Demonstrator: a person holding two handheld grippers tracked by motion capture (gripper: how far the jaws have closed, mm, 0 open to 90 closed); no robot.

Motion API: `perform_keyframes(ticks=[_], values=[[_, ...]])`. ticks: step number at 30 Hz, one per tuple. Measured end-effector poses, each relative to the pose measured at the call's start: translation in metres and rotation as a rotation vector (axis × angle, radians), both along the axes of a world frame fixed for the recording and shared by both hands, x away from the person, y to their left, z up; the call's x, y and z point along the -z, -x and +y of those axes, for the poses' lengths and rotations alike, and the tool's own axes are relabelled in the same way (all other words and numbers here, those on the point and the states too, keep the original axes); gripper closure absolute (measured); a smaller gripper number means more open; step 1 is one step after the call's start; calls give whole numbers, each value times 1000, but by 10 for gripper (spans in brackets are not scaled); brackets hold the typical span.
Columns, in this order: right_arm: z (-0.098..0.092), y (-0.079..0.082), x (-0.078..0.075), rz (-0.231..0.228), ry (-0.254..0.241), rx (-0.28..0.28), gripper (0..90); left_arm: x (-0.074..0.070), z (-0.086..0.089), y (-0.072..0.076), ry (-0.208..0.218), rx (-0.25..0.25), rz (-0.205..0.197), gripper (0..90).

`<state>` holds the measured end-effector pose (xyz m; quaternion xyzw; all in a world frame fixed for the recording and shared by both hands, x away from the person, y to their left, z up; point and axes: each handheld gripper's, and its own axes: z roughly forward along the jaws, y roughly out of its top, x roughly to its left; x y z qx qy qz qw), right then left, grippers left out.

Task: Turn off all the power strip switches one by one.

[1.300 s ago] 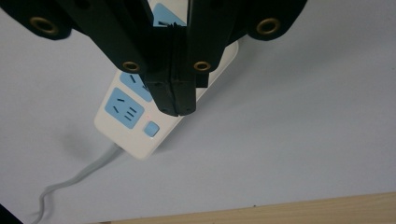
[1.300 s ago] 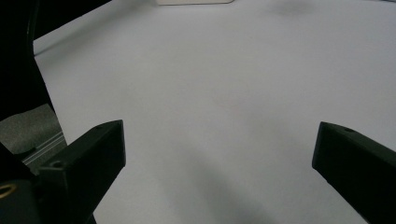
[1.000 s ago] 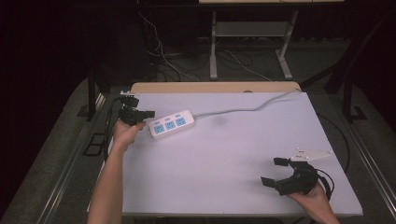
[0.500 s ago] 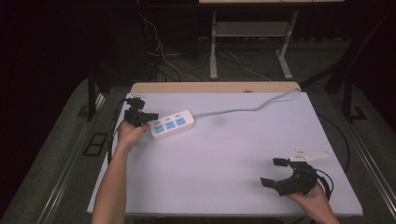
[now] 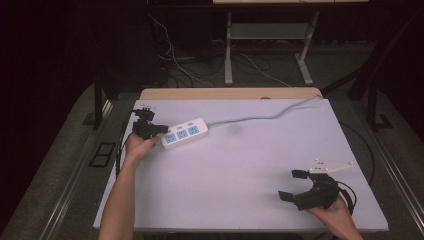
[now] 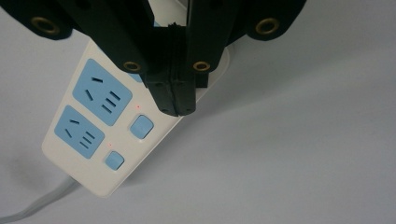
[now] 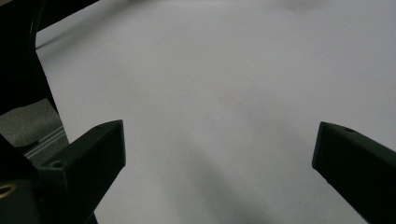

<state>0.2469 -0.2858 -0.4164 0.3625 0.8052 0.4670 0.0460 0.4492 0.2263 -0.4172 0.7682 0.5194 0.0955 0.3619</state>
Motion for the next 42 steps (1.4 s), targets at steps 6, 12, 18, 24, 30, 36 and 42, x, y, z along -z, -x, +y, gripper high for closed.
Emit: perform_keyframes(ticks=[6,12,18,24,30,36,42], values=[[0,0,0,-3,0,4,24,0,-3,1,-13,5,-12,891],[0,1,0,-4,0,2,25,-1,-6,1,-39,6,-18,893],[0,1,0,-8,0,-1,24,1,-4,1,-5,-11,-3,896],[0,2,-1,-11,-1,-1,25,1,-4,1,-6,-15,2,896],[-2,2,-1,-10,-5,4,24,0,-7,2,-34,-18,-10,895],[-1,1,-1,-10,-1,2,24,-1,-10,2,-59,-9,-12,894],[-2,1,-1,-11,-4,4,25,-3,-12,1,-95,6,-16,894]])
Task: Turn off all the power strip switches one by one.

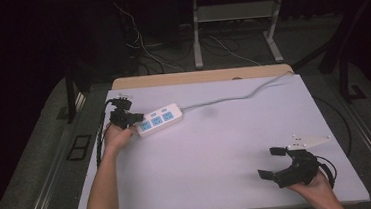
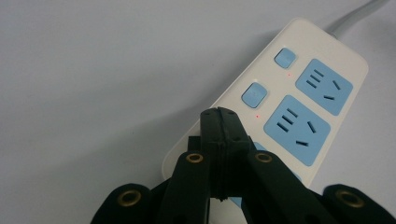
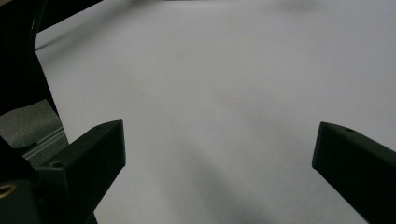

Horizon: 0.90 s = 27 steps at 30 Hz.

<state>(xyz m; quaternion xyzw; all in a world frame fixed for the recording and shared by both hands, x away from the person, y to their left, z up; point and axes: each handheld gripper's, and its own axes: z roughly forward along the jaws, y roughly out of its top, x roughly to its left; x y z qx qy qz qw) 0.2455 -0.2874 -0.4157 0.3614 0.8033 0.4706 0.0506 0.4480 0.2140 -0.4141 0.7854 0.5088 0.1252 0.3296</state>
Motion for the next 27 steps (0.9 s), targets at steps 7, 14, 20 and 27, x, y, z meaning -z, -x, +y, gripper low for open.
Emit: perform_keyframes(ticks=[7,14,20,27], values=[[-1,0,0,3,0,4,24,-7,-1,-1,-48,50,0,894],[-2,-1,0,2,-3,7,25,-22,-4,-2,-36,73,-22,894],[-2,-1,0,1,-3,7,24,-34,-7,-3,-34,87,-40,894],[-2,0,0,1,-4,8,25,-48,-15,-4,-39,121,-54,893]])
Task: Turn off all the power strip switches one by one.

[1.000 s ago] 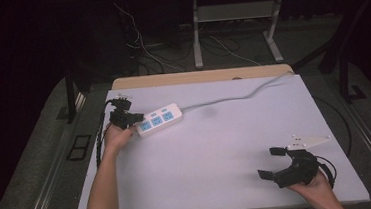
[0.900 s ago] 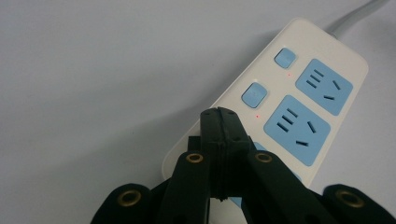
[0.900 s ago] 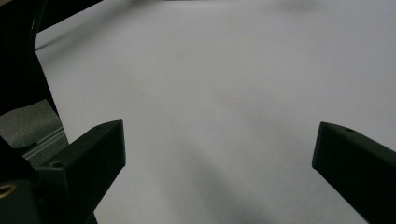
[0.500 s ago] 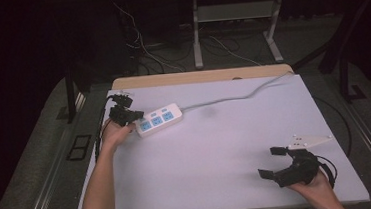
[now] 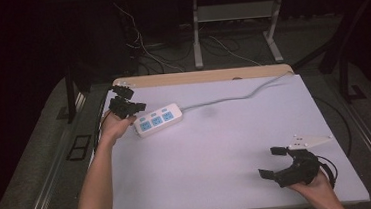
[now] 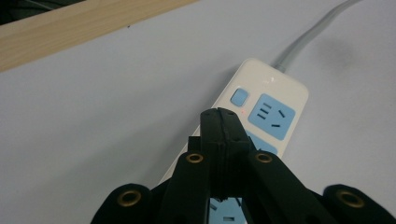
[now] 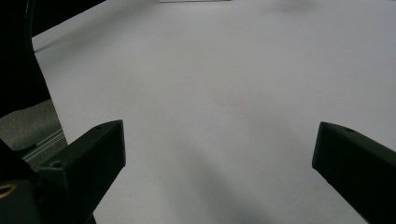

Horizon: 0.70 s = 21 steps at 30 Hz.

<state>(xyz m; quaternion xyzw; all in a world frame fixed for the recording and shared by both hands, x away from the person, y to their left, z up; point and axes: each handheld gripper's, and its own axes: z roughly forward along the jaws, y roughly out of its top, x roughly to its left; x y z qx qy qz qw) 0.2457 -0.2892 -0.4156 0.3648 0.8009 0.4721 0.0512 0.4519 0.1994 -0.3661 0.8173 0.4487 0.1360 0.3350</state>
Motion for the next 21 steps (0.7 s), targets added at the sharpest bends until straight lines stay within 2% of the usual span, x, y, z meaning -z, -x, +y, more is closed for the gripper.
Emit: perform_keyframes(ticks=[7,21], values=[[0,0,0,0,3,1,25,-5,-10,-3,-9,26,-9,893],[0,0,0,2,0,0,25,4,-20,-8,-35,42,1,893]])
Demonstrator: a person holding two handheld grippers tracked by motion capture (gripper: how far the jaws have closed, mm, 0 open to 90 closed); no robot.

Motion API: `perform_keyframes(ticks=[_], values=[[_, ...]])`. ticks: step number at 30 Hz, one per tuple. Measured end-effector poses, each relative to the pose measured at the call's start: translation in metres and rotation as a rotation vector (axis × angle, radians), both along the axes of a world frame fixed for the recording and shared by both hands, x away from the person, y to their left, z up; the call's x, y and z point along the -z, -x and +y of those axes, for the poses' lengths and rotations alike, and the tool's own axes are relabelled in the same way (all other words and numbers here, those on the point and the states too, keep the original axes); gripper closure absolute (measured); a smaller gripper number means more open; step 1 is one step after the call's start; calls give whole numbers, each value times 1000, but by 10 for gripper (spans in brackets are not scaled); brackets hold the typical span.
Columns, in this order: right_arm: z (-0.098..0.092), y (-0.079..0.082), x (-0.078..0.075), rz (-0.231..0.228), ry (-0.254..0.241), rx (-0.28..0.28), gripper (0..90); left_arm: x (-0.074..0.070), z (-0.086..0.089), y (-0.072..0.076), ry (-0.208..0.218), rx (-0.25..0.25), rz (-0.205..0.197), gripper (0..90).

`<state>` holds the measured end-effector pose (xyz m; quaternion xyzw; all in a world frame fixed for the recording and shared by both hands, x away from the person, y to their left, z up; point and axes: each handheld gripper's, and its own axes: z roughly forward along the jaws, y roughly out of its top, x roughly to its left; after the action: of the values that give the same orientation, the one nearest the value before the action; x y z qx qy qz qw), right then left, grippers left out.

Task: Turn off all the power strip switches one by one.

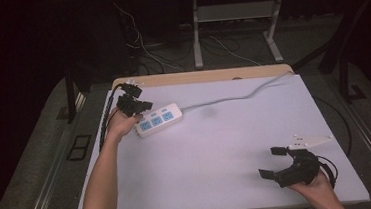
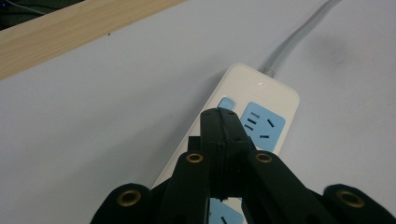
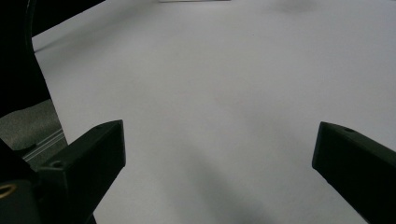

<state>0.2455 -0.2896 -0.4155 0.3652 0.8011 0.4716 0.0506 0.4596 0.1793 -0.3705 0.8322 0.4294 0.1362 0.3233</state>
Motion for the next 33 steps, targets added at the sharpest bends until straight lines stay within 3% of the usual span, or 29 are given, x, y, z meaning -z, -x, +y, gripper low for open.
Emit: perform_keyframes(ticks=[33], values=[[0,0,1,1,11,-2,24,30,-4,-11,-25,-27,40,892]])
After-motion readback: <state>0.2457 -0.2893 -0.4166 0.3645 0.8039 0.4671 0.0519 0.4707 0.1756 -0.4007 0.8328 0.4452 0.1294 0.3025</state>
